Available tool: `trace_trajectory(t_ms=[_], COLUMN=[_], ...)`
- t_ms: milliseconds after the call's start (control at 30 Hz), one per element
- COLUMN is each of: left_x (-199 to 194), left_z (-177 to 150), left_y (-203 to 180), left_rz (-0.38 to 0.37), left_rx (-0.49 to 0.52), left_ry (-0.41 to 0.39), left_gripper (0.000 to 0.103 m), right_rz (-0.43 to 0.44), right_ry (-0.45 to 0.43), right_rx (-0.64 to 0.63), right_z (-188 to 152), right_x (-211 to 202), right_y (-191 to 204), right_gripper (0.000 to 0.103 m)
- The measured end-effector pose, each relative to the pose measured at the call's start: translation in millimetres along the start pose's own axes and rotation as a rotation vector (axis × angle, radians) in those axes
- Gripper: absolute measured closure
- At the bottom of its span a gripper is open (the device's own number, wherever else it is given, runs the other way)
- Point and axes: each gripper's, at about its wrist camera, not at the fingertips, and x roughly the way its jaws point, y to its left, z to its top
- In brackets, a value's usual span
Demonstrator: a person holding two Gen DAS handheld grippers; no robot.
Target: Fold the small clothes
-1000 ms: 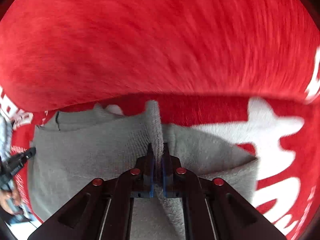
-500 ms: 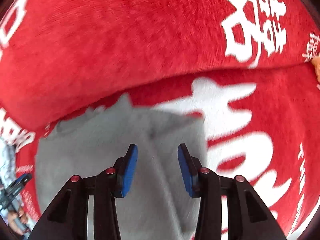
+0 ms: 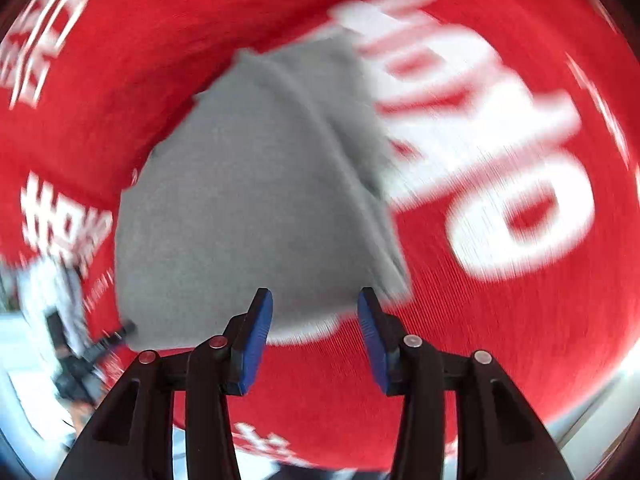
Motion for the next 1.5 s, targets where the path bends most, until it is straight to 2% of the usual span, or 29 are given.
trace_trajectory(t_ms=[100, 167, 200, 233, 267, 300, 367, 433, 567, 633, 700, 767, 833, 933, 1033, 1167, 1300, 1433, 1500], left_x=[5.2, 4.7, 3.9, 3.1, 2.9, 1.9, -0.9, 0.0, -0.3, -6.6, -16.7, -34.8, -47.3, -53.7, -41.5, -9.0, 19.9, 20.7, 17.5], left_z=[2.3, 3.0, 3.3, 2.8, 2.0, 3.1, -1.1, -8.0, -17.3, -19.7, -22.7, -20.1, -4.6, 30.7, 74.2, 124.1, 139.1, 141.8, 141.4], left_y=[2.1, -0.1, -2.2, -4.7, -7.4, -9.1, -14.4, -16.7, -9.7, -6.9, -4.1, -7.8, -10.4, -23.4, -46.8, -68.5, -70.0, -61.6, -61.7], left_rz=[-0.026, -0.034, -0.033, -0.047, -0.075, -0.067, -0.037, -0.033, -0.044, -0.027, -0.009, 0.014, 0.007, -0.002, 0.005, 0.014, 0.092, 0.053, 0.065], left_rx=[-0.024, -0.021, -0.01, 0.008, 0.023, 0.032, 0.073, 0.079, 0.055, 0.074, 0.105, 0.134, 0.154, 0.197, 0.235, 0.207, 0.153, 0.121, 0.13], left_ry=[0.005, -0.007, -0.015, -0.02, -0.01, -0.016, -0.035, -0.04, -0.038, -0.024, -0.027, -0.058, -0.104, -0.167, -0.206, -0.212, -0.167, -0.164, -0.157], left_gripper=[0.038, 0.039, 0.048, 0.073, 0.08, 0.082, 0.082, 0.082, 0.082, 0.082, 0.082, 0.082, 0.082, 0.082, 0.082, 0.081, 0.081, 0.081, 0.081], right_rz=[0.043, 0.07, 0.098, 0.128, 0.127, 0.108, 0.031, -0.03, -0.076, -0.085, -0.135, -0.175, -0.196, -0.149, -0.097, -0.04, -0.053, -0.071, -0.088], right_ry=[-0.022, -0.045, -0.058, -0.056, -0.04, -0.031, -0.048, -0.054, 0.006, -0.002, -0.001, -0.04, -0.115, -0.158, -0.163, -0.156, -0.116, -0.118, -0.132], right_rx=[0.168, 0.242, 0.283, 0.308, 0.302, 0.257, 0.076, -0.025, -0.016, -0.024, -0.018, 0.005, -0.011, -0.085, -0.148, -0.182, -0.157, -0.126, -0.11], right_z=[-11.4, -12.0, -8.2, 1.0, 7.5, 14.4, 21.4, 20.2, 18.3, 20.8, 19.8, 18.6, 21.4, 43.9, 76.9, 117.7, 143.6, 147.4, 147.4], right_x=[2.0, 18.6, 23.0, 24.5, 27.4, 27.6, 14.8, 8.4, 33.5, 31.2, 22.1, 3.3, -15.4, -20.7, -0.2, 35.0, 72.4, 82.5, 75.8], right_y=[-32.3, -33.1, -37.7, -39.1, -36.4, -27.9, -4.4, 3.6, -15.4, -13.0, -8.2, -6.6, 3.5, 32.7, 62.0, 92.7, 98.6, 82.8, 76.6], right_gripper=[0.052, 0.052, 0.055, 0.082, 0.093, 0.093, 0.093, 0.093, 0.092, 0.087, 0.085, 0.085, 0.085, 0.085, 0.085, 0.085, 0.085, 0.096, 0.096])
